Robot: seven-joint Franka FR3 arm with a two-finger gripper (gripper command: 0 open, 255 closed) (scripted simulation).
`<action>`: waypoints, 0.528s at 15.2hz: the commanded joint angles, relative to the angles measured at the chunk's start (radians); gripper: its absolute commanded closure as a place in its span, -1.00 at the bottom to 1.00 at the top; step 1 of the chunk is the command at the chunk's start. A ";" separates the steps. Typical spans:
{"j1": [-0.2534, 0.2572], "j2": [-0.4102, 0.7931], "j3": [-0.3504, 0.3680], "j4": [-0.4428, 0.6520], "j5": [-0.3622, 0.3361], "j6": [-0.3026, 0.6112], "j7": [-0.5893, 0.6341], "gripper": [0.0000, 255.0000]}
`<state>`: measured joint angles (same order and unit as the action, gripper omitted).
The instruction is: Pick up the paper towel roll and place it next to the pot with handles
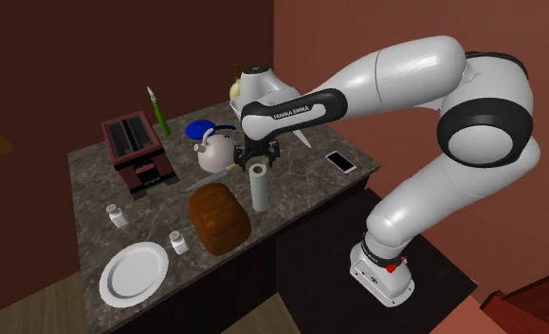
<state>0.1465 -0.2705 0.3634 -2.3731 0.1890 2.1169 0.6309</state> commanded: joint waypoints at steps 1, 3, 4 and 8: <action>0.000 0.014 0.004 -0.013 -0.001 0.028 0.002 -1.00; 0.001 0.025 0.008 -0.026 -0.002 0.051 0.004 -1.00; 0.001 0.025 0.008 -0.026 -0.002 0.051 0.004 -1.00; 0.001 0.025 0.008 -0.026 -0.002 0.051 0.004 -1.00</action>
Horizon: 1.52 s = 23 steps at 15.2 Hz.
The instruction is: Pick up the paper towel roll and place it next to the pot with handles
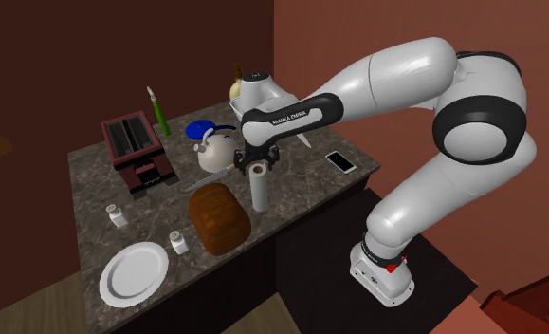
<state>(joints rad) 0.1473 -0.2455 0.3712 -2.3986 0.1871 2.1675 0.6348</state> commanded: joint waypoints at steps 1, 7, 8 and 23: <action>0.000 0.000 0.000 0.000 0.000 0.000 0.000 -1.00; 0.000 0.000 0.000 0.000 0.000 0.000 0.000 1.00; 0.000 0.000 0.000 0.000 0.000 0.000 0.000 1.00; -0.001 -0.060 -0.018 0.098 0.002 -0.157 0.001 1.00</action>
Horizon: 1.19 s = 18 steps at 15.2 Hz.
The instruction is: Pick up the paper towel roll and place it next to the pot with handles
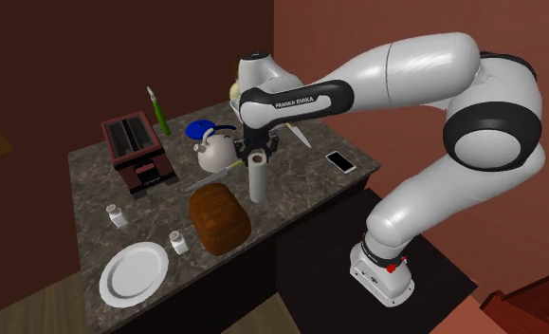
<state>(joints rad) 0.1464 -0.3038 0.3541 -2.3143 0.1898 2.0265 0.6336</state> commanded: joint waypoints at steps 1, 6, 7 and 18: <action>-0.001 -0.006 -0.002 0.024 -0.001 -0.030 0.002 1.00; -0.002 -0.022 -0.010 0.077 -0.003 -0.099 0.005 1.00; -0.003 -0.025 -0.011 0.089 -0.004 -0.113 0.005 1.00; -0.007 -0.036 -0.025 0.226 -0.012 -0.261 0.015 1.00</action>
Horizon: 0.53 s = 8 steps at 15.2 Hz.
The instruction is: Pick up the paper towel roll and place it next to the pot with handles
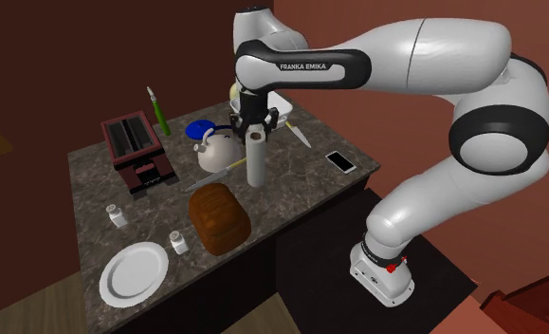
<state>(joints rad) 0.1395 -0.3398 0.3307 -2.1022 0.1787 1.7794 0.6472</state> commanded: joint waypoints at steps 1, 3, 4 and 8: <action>-0.001 0.000 -0.002 0.027 -0.002 -0.027 0.002 1.00; -0.002 0.002 -0.004 0.055 -0.004 -0.054 0.004 1.00; -0.003 0.003 -0.005 0.070 -0.004 -0.067 0.006 1.00; -0.005 0.009 -0.008 0.129 -0.008 -0.120 0.011 1.00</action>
<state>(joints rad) 0.1351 -0.3344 0.3223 -1.9899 0.1714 1.6725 0.6550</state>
